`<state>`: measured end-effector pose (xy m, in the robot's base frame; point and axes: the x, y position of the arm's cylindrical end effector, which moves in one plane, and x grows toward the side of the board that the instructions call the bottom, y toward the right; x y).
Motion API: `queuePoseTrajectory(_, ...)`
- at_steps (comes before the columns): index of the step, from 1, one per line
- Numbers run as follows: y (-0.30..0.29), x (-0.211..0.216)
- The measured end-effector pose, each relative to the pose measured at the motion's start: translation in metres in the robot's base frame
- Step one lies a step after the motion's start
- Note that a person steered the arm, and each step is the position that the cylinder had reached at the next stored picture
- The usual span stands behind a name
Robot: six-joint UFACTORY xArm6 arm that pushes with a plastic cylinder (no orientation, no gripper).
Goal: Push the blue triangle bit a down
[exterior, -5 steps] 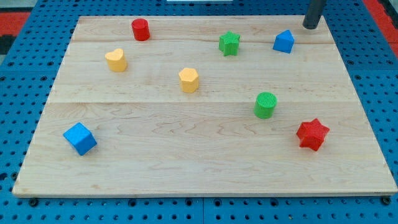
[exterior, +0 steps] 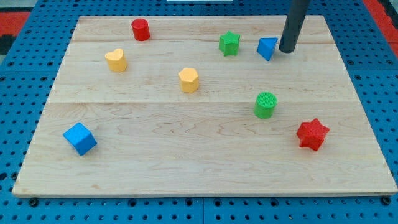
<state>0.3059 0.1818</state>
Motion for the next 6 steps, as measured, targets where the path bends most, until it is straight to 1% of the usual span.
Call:
queuePoseTrajectory(1, 0.005, 0.000)
queuePoseTrajectory(2, 0.016, -0.019)
queuePoseTrajectory(3, -0.001, -0.047)
queuePoseTrajectory(4, -0.048, -0.045)
queuePoseTrajectory(5, -0.068, -0.022)
queuePoseTrajectory(6, -0.124, -0.021)
